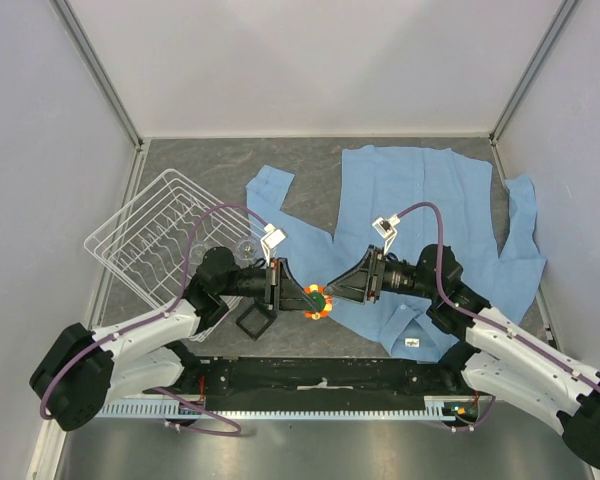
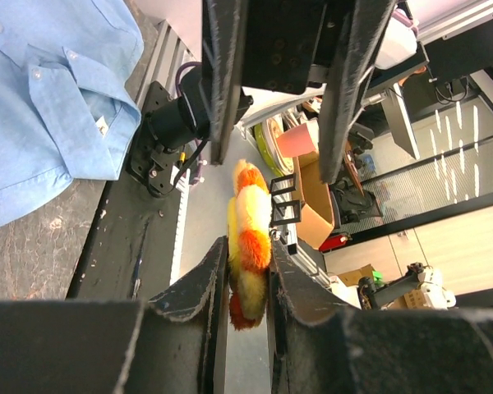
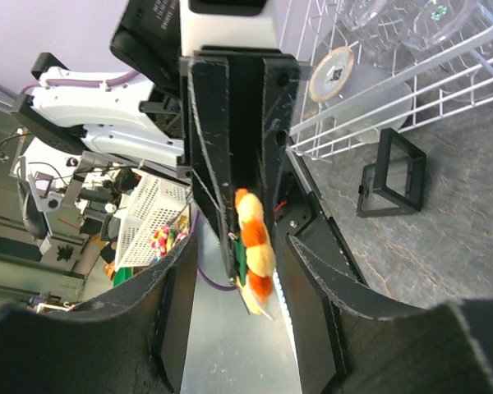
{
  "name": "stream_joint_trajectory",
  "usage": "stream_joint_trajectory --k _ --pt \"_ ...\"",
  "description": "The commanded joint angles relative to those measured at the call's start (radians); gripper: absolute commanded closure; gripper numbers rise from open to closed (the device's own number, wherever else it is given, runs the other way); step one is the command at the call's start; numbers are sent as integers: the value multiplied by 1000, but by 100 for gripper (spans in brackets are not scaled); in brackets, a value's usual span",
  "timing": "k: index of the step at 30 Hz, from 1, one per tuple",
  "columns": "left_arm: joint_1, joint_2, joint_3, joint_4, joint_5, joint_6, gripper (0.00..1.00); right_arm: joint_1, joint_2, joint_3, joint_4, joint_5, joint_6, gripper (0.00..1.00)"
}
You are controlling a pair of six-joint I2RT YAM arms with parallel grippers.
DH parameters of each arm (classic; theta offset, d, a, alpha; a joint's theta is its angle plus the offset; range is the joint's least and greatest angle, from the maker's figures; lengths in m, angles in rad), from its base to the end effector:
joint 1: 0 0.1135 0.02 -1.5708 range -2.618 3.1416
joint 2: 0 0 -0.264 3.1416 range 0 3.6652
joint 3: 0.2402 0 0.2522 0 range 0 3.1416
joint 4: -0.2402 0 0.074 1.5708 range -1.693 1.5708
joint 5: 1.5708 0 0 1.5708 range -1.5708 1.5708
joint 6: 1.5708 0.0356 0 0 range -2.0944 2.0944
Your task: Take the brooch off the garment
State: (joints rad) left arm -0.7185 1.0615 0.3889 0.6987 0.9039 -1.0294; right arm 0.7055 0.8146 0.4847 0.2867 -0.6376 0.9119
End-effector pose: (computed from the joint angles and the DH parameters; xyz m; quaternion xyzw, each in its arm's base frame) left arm 0.1444 -0.1634 0.2408 0.2119 0.6686 -0.6897 0.1798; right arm 0.1328 0.1410 0.2785 -0.1450 0.7045 0.6314 0.2897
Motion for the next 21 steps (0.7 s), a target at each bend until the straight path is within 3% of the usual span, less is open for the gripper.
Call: stream_joint_trajectory --k 1,4,9,21 --pt "2 -5 31 13 30 31 98 -5 18 43 118 -22 44 47" --pt "2 12 48 24 33 25 98 -3 52 26 184 -51 73 48" --pt "4 20 65 39 41 9 98 -3 41 28 98 -46 13 49" --pt "4 63 82 87 41 -21 98 9 47 5 105 -68 4 61"
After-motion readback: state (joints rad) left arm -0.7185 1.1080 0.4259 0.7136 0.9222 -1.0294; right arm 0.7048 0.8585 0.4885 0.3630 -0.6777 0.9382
